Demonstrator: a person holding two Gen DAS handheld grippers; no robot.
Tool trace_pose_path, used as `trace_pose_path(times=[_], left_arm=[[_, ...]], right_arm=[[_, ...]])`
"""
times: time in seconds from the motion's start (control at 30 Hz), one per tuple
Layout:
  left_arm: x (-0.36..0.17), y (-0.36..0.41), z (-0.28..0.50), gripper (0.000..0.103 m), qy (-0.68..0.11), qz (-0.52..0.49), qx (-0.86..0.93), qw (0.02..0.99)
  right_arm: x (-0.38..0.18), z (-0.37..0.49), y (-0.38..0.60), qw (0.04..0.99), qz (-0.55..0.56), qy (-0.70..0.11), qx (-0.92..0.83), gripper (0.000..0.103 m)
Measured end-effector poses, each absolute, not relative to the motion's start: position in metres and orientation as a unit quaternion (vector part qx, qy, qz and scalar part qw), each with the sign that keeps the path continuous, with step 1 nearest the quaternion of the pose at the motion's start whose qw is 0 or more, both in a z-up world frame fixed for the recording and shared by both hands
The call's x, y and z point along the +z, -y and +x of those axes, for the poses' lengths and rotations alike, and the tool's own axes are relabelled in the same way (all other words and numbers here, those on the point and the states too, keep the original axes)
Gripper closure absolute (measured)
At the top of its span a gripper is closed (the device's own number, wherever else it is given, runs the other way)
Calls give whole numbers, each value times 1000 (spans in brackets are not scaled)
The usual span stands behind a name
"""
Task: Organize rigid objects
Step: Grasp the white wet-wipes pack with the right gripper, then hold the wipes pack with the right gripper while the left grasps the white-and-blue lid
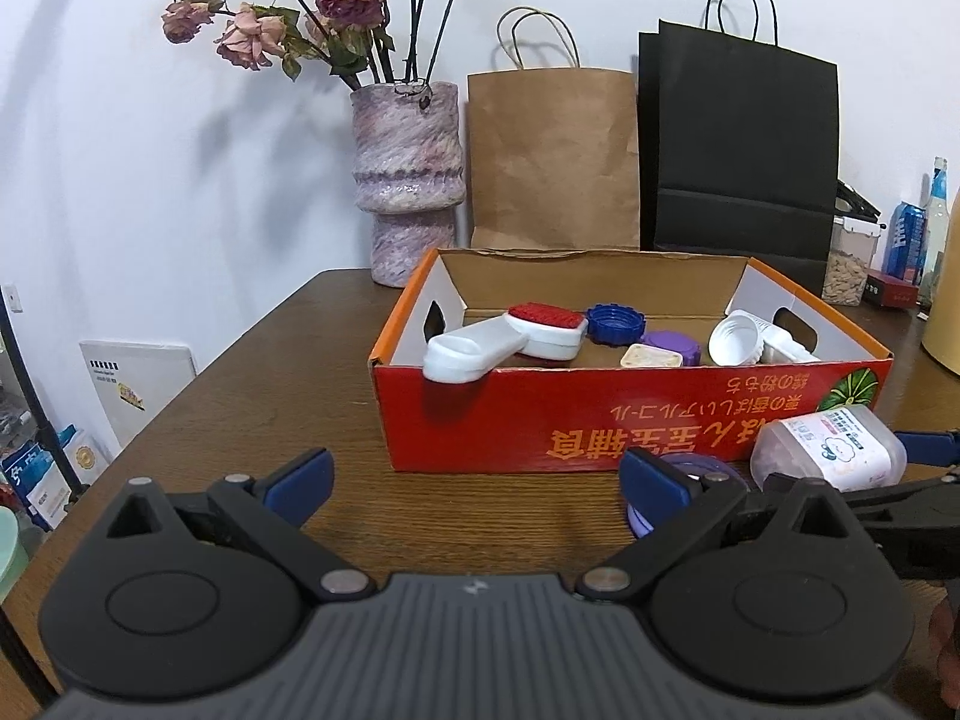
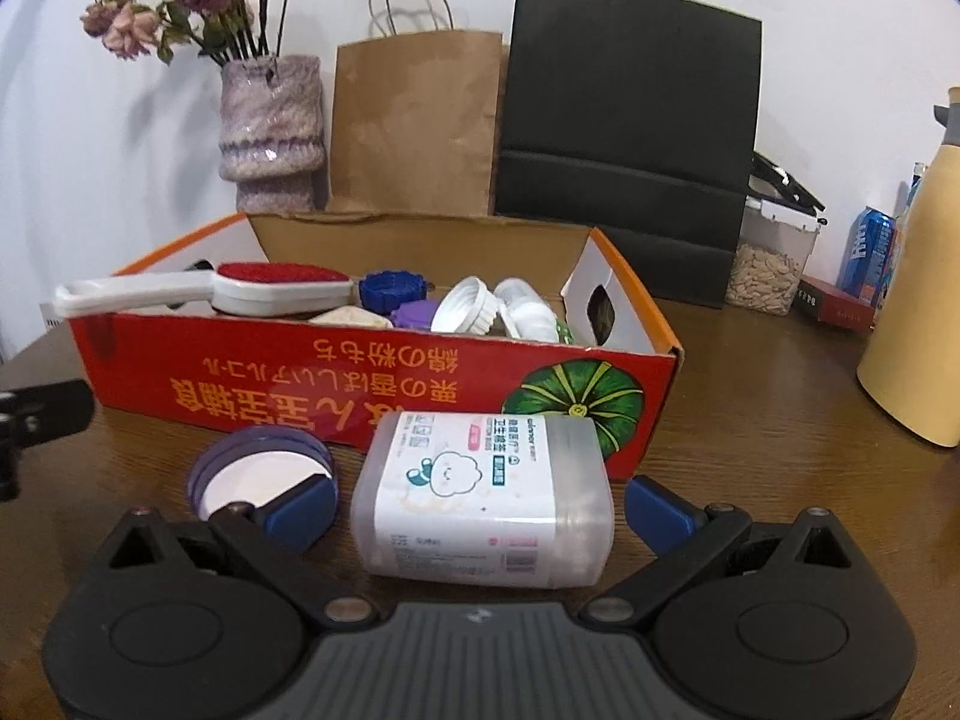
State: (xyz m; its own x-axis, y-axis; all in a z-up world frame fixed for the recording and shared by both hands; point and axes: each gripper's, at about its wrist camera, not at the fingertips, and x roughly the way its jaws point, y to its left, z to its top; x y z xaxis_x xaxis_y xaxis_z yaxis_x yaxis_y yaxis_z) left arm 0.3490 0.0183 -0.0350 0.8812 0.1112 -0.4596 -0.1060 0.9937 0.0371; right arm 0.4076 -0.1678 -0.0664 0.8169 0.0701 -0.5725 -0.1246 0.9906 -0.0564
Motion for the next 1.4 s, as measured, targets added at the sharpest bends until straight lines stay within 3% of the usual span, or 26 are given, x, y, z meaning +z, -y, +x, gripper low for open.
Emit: trace_pose_path(times=[0.27,0.33,1.4], left_arm=[[-39,-20,355,0,-246,3,64,967],[-40,-20,356,0,-249,3,65,966],[-53,23,372,0,-271,3,55,961]], right_arm=[[-69,425,168,945,-47,-316,64,13],[-70,429,169,943,-46,-322,68,20],[-54,403,221,962,-45,-251,98,21]])
